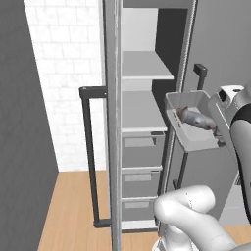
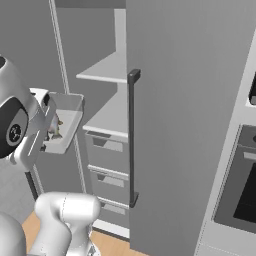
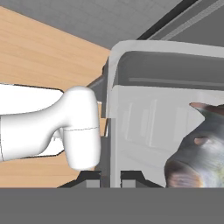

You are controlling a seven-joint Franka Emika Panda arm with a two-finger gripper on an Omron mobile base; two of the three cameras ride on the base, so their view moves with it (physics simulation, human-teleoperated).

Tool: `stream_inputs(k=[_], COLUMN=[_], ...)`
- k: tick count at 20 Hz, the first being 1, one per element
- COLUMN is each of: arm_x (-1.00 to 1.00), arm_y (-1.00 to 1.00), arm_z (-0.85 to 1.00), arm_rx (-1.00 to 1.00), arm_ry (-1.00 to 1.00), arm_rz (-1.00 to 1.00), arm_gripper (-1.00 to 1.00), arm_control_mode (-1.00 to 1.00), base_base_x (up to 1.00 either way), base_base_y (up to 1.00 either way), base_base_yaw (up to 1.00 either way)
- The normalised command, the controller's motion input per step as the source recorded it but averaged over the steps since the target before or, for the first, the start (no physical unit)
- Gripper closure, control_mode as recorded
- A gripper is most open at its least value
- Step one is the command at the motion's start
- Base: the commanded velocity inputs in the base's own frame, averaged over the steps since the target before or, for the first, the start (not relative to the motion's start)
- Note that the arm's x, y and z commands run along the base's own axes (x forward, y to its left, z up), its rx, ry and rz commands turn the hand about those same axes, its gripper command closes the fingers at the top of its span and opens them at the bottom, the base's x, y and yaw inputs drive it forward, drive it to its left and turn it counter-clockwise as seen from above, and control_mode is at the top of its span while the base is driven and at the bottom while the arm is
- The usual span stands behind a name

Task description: Take the meat container that has the fish and place it on the second highest rack of the freezer. Then take the vegetable container that has the sweet potato and squash and place it on the highest rack of the freezer.

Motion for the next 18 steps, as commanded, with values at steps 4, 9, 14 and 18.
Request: stream_inputs(k=[4,9,14,18], arm_x=[0.00,0.00,0.00,0.00], arm_y=[0.00,0.00,0.00,0.00], arm_z=[0.00,0.00,0.00,0.00], arm_rx=[0.00,0.00,0.00,0.00], arm_ry=[0.00,0.00,0.00,0.00], arm_rz=[0.00,0.00,0.00,0.00], arm_gripper=[1.00,1.00,1.00,1.00], arm_control_mode=[1.00,1.00,1.00,1.00], base_base_x=[0.35,0.33,0.00,0.00], base_base_y=[0.12,0.09,0.00,0.00], base_base_yaw=[0.00,0.00,0.00,0.00])
